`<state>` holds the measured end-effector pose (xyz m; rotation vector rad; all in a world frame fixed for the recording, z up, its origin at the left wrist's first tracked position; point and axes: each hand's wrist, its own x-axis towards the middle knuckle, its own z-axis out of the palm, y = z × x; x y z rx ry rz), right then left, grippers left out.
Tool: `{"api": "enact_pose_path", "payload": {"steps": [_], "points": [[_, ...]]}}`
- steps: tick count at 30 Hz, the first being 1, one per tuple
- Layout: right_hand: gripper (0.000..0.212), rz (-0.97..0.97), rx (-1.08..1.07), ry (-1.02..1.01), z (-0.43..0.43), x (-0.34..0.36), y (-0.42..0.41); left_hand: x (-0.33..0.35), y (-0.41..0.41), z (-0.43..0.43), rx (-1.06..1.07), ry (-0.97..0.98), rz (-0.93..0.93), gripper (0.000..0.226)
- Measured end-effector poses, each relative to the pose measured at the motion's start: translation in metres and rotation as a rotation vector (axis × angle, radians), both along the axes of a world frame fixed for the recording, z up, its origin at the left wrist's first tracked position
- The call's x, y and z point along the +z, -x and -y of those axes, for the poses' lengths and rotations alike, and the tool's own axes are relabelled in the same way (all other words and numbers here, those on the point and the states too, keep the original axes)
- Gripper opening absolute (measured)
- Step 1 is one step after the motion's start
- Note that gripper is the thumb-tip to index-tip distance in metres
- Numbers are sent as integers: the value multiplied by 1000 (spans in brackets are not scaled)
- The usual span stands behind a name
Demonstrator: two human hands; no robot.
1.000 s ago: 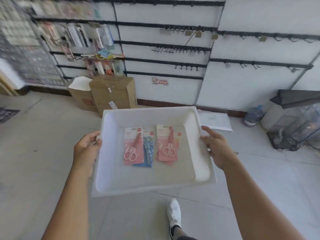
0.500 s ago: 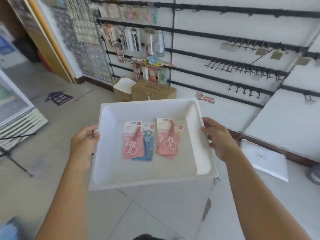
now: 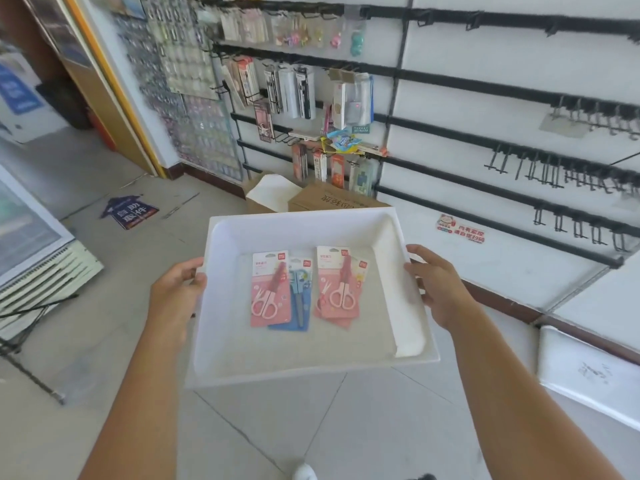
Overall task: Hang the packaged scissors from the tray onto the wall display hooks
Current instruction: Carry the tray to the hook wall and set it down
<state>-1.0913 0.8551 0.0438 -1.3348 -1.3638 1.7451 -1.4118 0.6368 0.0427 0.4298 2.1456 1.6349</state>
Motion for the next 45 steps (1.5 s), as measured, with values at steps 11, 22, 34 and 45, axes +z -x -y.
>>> {"api": "enact_pose_path", "payload": {"steps": [11, 22, 34, 45], "points": [[37, 39, -128, 75, -162, -29, 133, -21, 130, -177, -50, 96, -31, 30], [35, 81, -251, 124, -368, -33, 220, -34, 208, -402, -94, 155, -24, 29], [42, 161, -547, 206, -478, -89, 255, -109, 292, -616, -427, 207, 68, 31], [38, 185, -823, 350, -506, -158, 293, -171, 319, -709, -514, 388, 230, 33]]}}
